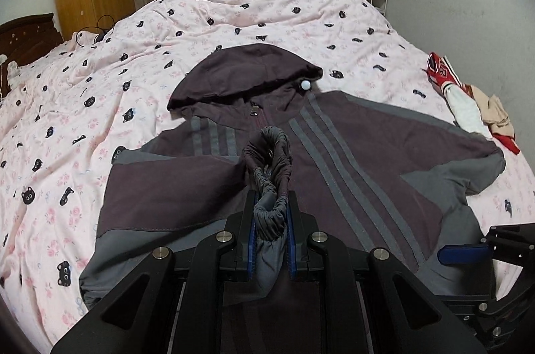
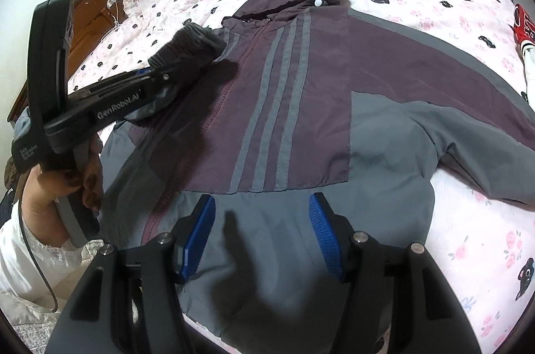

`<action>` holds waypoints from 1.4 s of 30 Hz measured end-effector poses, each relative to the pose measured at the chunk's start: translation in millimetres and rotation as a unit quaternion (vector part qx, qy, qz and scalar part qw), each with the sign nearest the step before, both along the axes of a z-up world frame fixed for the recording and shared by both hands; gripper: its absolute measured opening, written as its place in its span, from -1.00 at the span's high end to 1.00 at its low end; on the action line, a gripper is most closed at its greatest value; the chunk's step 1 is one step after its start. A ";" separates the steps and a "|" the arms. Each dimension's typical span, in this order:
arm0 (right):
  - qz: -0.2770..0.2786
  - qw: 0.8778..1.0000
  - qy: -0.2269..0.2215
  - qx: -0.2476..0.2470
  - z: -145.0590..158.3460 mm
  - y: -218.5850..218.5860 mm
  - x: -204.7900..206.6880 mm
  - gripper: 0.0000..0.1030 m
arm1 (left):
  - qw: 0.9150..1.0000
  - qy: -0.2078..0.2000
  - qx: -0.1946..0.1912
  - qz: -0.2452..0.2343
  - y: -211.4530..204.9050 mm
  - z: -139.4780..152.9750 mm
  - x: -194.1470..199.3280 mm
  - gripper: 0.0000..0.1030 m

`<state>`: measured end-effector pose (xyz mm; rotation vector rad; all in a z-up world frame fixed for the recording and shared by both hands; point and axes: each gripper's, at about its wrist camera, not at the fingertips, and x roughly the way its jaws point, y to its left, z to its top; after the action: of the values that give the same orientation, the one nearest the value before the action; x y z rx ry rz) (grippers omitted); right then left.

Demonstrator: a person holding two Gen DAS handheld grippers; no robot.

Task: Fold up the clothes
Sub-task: 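Carry the sleeve across the jacket body and lower it with the left gripper, then open the left gripper and release the sleeve on the jacket body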

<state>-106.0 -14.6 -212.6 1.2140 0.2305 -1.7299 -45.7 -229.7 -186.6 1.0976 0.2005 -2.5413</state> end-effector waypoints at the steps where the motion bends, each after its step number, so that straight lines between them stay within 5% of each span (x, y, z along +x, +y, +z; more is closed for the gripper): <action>1: 0.000 1.000 -0.001 0.000 -0.6 0.0 -0.4 -0.16 | 1.000 -0.002 -0.002 -0.001 0.3 -1.4 -0.4 0.76; 15: 0.000 1.000 -0.009 0.002 -6.1 -0.1 -4.6 -0.16 | 0.999 -0.040 -0.002 -0.014 13.1 -21.6 -9.5 0.76; 24: 0.001 1.000 -0.010 0.004 -7.6 -1.2 -5.8 -0.16 | 0.997 -0.068 -0.040 -0.023 32.3 -29.2 -13.4 0.62; 29: 0.004 1.000 -0.009 0.006 -8.4 -1.3 -6.0 -0.16 | 0.997 -0.060 -0.044 -0.034 41.7 -24.4 -11.8 0.34; 42: 0.009 1.000 -0.009 0.007 -11.5 -2.1 -4.7 -0.27 | 0.997 -0.027 -0.044 -0.050 49.7 2.4 -6.5 0.29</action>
<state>-110.6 -16.7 -224.2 1.2349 0.2426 -1.7039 -52.2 -180.0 -184.2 1.1684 0.0182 -2.5765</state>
